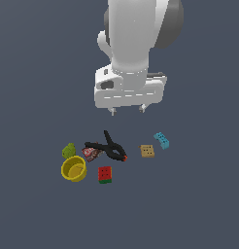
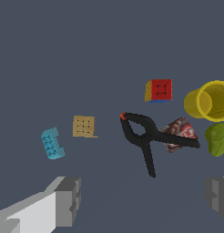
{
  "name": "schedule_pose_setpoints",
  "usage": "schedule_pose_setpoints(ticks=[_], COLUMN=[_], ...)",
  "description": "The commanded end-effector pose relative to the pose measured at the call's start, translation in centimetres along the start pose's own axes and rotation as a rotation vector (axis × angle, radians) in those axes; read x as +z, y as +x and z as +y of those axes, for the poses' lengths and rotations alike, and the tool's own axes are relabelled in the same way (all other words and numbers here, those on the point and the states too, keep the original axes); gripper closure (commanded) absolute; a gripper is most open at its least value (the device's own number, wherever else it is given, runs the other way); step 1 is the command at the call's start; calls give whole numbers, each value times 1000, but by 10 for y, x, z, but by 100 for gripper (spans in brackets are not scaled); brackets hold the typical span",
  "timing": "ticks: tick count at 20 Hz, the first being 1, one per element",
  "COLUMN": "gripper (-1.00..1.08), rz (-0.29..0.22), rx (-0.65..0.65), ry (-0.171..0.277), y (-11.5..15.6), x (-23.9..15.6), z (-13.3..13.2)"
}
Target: Pick up a designated object from a clutter of objects.
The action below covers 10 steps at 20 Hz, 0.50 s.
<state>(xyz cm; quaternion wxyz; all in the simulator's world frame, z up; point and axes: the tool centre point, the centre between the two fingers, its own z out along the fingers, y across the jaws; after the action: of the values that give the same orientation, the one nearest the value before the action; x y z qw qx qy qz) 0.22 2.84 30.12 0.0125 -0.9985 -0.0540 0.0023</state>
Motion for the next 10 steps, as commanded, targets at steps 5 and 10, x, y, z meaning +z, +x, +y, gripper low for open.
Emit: schedule_pose_setpoints(ticks=[5,10], gripper=[-92,-92], rz=[-3,-7], rx=[-107,-238], ry=[-13,-27], y=[6,12], x=[18,39], z=[-5,-11])
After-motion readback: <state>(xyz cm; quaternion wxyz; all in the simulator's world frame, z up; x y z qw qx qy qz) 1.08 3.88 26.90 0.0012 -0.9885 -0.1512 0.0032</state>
